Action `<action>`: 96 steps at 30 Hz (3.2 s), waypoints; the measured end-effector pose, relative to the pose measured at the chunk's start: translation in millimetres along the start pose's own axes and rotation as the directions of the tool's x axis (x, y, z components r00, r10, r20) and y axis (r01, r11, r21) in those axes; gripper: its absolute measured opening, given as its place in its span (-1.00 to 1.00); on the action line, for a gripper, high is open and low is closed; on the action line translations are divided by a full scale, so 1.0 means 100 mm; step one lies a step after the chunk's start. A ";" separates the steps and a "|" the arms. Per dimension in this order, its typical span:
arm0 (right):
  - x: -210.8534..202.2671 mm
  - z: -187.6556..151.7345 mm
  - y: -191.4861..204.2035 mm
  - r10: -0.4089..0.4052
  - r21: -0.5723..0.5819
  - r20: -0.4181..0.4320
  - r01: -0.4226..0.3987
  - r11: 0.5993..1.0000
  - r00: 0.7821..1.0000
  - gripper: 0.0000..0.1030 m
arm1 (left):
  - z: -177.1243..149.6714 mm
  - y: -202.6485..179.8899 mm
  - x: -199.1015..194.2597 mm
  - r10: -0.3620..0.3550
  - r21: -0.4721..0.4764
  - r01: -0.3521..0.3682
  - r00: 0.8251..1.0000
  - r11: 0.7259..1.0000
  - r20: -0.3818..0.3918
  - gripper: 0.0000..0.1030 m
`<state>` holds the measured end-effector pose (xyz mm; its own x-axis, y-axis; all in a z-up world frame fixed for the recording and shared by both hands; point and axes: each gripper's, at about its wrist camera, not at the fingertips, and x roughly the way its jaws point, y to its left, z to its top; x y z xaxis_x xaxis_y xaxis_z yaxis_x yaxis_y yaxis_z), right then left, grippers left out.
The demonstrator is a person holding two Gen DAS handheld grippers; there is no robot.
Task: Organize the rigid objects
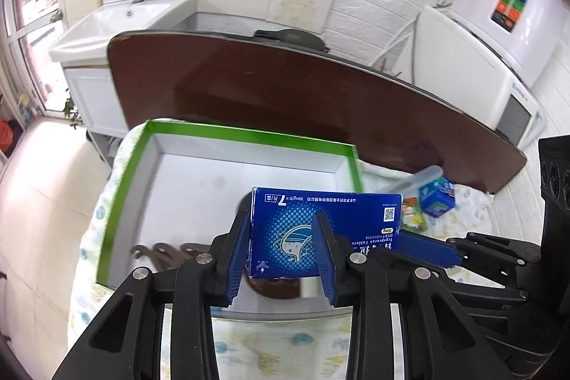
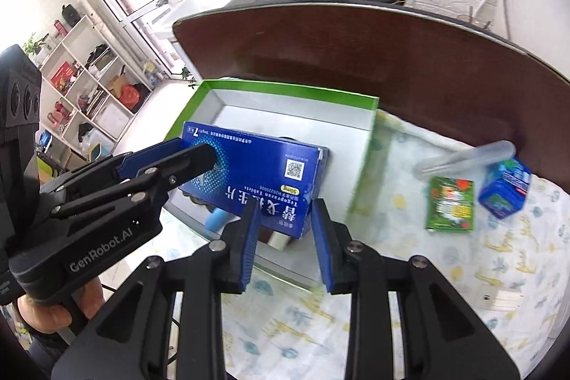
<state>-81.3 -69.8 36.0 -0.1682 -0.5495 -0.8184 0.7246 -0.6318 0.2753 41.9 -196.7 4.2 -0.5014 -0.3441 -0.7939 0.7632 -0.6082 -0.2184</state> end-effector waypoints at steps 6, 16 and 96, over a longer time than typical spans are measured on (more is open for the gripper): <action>0.27 0.13 0.31 0.031 -0.015 -0.030 -0.031 0.999 0.999 -0.41 | 0.03 0.37 0.05 0.020 -0.035 -0.020 1.000 0.999 0.003 -0.26; 0.77 0.28 0.52 0.039 -0.021 -0.093 -0.041 0.999 0.995 -0.41 | 0.08 0.79 0.42 0.018 -0.076 -0.022 0.999 0.997 -0.044 -0.22; -0.41 -0.58 -2.05 -0.043 0.390 0.049 0.020 0.921 0.998 -0.43 | -0.14 -1.94 1.10 -0.153 0.172 0.207 0.947 0.963 -0.284 -0.13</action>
<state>-184.3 114.5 -16.5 -0.2316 -0.5484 -0.8035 0.4031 -0.8058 0.4338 -155.4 -106.2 -48.5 -0.4753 -0.0297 -0.8793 0.5609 -0.7802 -0.2769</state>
